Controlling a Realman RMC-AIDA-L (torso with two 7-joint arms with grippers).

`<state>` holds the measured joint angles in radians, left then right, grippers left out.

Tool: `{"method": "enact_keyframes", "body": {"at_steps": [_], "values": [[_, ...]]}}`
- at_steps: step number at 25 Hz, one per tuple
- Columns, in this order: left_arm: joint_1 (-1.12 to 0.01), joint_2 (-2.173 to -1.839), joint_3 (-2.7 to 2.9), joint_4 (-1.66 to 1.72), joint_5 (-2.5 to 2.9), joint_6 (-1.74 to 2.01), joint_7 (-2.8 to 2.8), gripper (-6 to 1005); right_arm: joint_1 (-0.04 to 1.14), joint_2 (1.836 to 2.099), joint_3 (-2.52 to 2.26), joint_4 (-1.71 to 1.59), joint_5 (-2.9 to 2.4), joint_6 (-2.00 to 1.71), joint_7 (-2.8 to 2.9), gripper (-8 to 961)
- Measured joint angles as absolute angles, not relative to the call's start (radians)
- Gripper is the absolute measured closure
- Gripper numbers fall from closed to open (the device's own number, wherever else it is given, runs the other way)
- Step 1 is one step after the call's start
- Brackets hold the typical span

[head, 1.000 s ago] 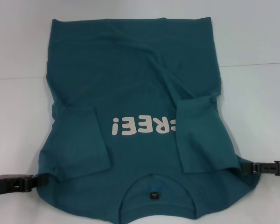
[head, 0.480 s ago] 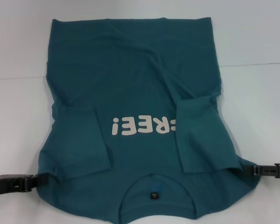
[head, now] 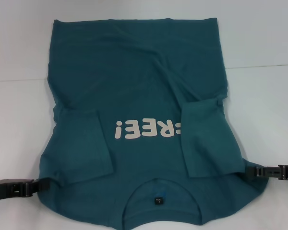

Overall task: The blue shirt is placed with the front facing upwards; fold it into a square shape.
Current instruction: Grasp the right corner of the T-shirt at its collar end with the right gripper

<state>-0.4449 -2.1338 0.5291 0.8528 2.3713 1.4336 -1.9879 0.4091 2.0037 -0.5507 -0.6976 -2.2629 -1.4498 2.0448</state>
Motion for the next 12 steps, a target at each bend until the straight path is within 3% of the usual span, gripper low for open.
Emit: {"method": "enact_keyframes", "body": {"at_steps": [10, 12], "values": [[-0.447, -2.132, 0.529, 0.853, 2.371, 1.43, -1.988, 996, 0.409, 2.006, -0.534, -0.695, -2.263, -1.444, 2.049, 105], [-0.448, -2.132, 0.529, 0.853, 2.371, 1.43, -1.988, 996, 0.412, 2.006, -0.534, -0.69, -2.265, -1.439, 2.049, 175]]}}
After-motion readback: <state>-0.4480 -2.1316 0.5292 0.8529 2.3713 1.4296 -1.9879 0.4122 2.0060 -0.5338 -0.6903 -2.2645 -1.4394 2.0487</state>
